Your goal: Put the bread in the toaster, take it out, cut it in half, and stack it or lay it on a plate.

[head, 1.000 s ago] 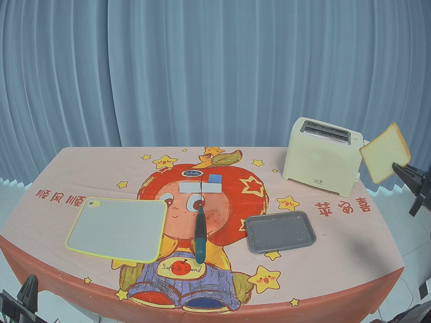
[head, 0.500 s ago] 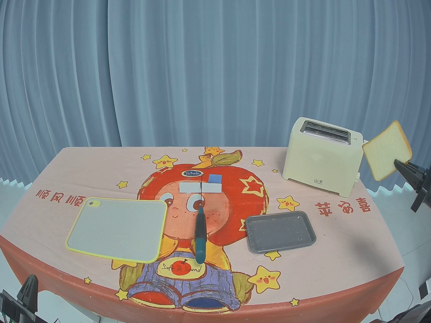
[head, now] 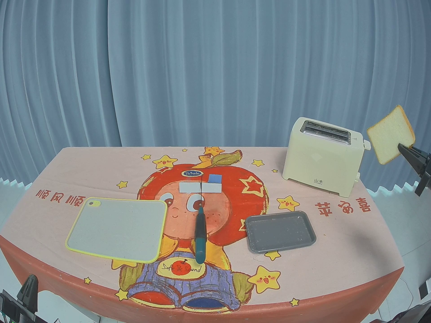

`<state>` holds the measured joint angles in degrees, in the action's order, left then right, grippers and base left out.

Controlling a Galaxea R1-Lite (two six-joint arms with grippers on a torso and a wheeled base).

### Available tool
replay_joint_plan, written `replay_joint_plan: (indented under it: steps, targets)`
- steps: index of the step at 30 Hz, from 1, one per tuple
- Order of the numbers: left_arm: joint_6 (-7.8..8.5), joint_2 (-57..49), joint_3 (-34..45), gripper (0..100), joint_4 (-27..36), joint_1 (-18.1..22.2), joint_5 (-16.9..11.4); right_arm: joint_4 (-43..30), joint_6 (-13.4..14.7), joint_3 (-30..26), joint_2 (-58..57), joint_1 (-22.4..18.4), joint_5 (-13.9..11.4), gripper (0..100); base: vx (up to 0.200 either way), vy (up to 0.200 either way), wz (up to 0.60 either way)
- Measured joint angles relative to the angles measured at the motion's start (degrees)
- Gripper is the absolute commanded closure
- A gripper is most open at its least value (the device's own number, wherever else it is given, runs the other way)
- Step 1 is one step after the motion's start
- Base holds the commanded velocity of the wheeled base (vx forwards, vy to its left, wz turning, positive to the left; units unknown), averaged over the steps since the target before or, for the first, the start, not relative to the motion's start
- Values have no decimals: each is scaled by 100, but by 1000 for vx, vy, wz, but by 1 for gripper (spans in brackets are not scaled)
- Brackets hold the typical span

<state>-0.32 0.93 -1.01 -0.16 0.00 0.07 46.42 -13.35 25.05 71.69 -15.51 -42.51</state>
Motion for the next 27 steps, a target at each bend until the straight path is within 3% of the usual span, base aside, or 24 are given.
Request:
replay_joint_plan:
  steps: [3, 5, 27]
  targets:
    - [-1, 0, 0, 100, 0, 0, 0, 0, -94, 101, 112, -17, -339, 100, 0, 0, 0]
    - [-1, 0, 0, 100, 0, 0, -2, -2, -123, 179, 201, -59, -405, 100, 0, 0, 0]
    - [0, 0, 0, 100, 0, 0, 0, -85, -129, 1949, 1698, -78, -541, 100, 0, 0, 0]
